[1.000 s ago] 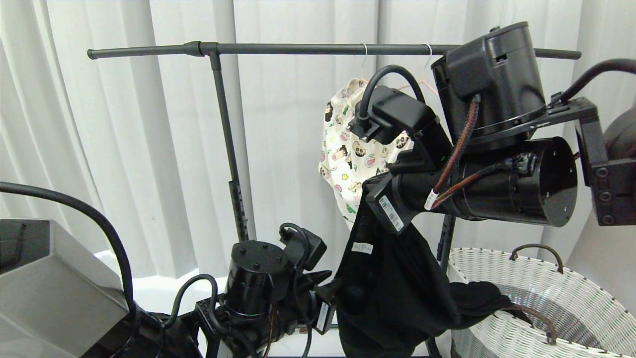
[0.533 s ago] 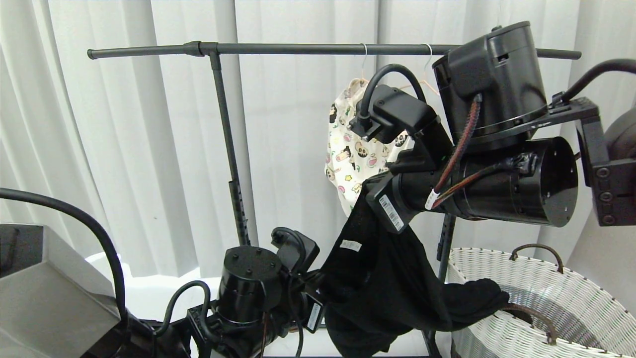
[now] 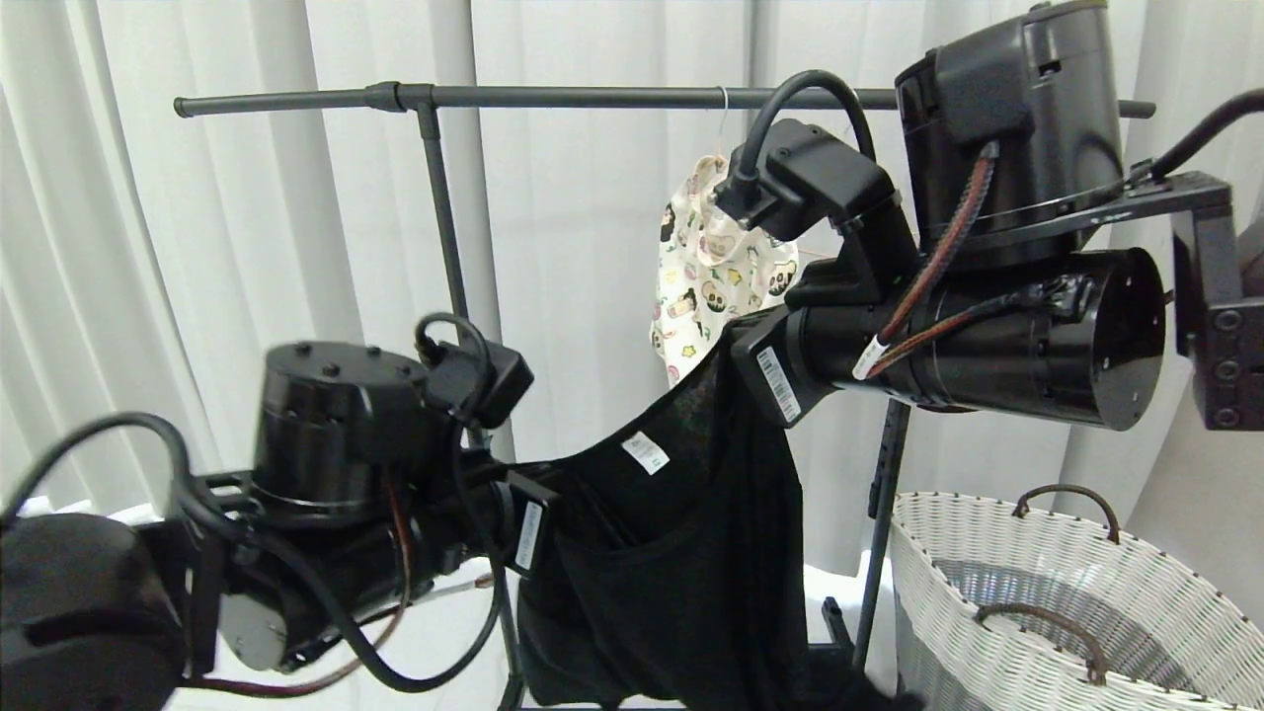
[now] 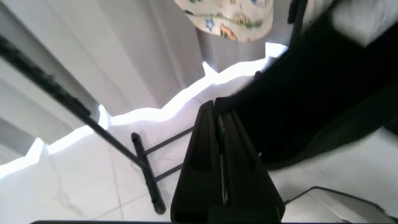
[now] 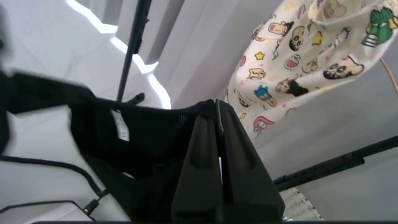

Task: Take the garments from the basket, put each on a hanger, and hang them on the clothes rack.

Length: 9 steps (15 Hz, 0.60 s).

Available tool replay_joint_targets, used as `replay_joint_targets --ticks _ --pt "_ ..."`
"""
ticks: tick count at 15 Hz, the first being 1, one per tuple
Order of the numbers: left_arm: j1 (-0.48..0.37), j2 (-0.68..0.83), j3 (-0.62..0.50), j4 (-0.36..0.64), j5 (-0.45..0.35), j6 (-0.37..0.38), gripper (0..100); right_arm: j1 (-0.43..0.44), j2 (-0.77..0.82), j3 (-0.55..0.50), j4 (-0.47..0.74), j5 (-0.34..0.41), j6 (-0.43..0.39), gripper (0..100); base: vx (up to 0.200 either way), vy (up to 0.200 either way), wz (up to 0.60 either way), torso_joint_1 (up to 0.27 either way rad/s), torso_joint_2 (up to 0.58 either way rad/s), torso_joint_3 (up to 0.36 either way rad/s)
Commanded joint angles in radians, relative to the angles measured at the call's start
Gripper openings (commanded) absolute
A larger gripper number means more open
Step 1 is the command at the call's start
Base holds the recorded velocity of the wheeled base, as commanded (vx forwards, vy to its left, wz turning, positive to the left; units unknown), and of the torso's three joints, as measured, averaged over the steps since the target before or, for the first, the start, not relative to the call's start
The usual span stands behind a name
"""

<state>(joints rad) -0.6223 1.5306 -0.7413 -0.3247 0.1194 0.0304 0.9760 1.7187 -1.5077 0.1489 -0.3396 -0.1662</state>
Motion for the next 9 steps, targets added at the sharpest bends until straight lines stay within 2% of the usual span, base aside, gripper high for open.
replay_joint_targets --ticks 1,2,3,4,5,7,9 --pt "0.013 -0.181 -0.222 0.262 -0.087 -0.01 0 -0.003 -0.034 0.009 0.0 -0.026 0.002 0 0.0 0.0 0.0 0.0 0.0 0.0" --pt "0.013 -0.204 -0.314 0.403 -0.141 -0.01 0 -0.006 -0.053 0.018 0.0 -0.052 0.011 0 0.0 0.0 0.0 0.0 0.0 0.0" --pt "0.013 -0.213 -0.374 0.489 -0.164 -0.009 0 -0.006 -0.067 0.023 0.003 -0.07 0.022 0 0.0 0.0 0.0 0.0 0.0 0.0" --pt "0.013 -0.214 -0.48 0.612 -0.173 -0.009 0 -0.006 -0.096 0.041 0.003 -0.099 0.042 0 0.0 0.0 0.0 0.0 0.0 0.0" --pt "0.013 -0.21 -0.527 0.651 -0.17 -0.004 0 -0.006 -0.125 0.06 0.003 -0.11 0.042 0 0.0 0.0 0.0 0.0 0.0 0.0" --pt "0.015 -0.207 -0.553 0.651 -0.158 0.014 0 -0.006 -0.177 0.089 0.003 -0.111 0.042 0 0.0 0.0 0.0 0.0 0.0 0.0" --pt "0.012 -0.234 -0.546 0.636 -0.156 0.092 0 -0.006 -0.218 0.103 -0.003 -0.11 0.043 0 0.0 0.0 0.0 0.0 0.0 0.0"
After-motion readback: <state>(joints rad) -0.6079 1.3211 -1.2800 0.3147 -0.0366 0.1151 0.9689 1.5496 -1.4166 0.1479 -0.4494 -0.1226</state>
